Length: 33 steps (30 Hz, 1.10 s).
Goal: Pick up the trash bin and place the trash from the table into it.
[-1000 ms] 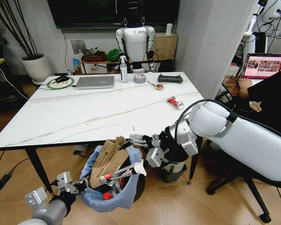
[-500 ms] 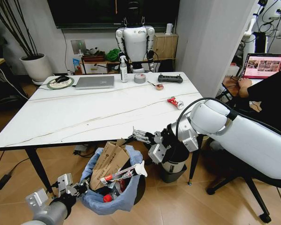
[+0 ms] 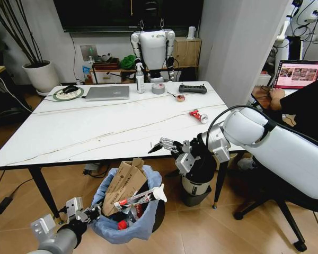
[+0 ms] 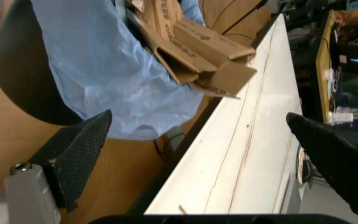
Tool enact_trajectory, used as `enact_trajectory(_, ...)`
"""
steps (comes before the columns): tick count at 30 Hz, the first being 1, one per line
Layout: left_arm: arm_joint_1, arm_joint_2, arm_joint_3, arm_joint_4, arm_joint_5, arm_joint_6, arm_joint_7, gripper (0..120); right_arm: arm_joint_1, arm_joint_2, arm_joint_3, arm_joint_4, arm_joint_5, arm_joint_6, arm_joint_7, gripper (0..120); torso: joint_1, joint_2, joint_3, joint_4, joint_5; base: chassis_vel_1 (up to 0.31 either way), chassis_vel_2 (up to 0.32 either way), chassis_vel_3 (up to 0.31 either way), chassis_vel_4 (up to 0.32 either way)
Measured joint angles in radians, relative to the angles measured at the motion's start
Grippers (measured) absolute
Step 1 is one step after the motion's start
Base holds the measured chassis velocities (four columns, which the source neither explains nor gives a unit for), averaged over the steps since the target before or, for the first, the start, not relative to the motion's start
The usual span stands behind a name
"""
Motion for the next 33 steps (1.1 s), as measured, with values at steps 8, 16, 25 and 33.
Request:
enact_trajectory(8,0.007,-0.004,0.001,0.001,0.007,0.000,0.003,0,-0.005,-0.021,0.036,-0.031,0.023,-0.014,0.028,100,0.000,0.000,0.000,0.0001,0.0000,0.000,0.000,0.000,0.000)
enact_trajectory(16,0.012,-0.006,0.003,0.002,0.017,-0.001,0.010,0,-0.075,-0.110,0.072,-0.075,0.330,-0.176,0.357,100,0.000,0.000,0.000,-0.0002,0.0001,0.000,0.000,0.000,0.000)
enact_trajectory(25,0.019,-0.003,-0.003,-0.003,0.023,-0.002,0.014,0,-0.151,-0.072,0.057,-0.124,0.977,-0.372,0.907,100,0.000,0.000,0.000,0.0001,0.0000,0.000,0.000,0.000,0.000)
enact_trajectory(33,0.005,0.013,0.000,0.005,0.010,-0.002,0.014,0,-0.181,0.004,0.092,-0.273,1.229,-0.432,1.042,100,0.000,0.000,0.000,-0.0003,0.0000,0.000,0.000,0.000,0.000)
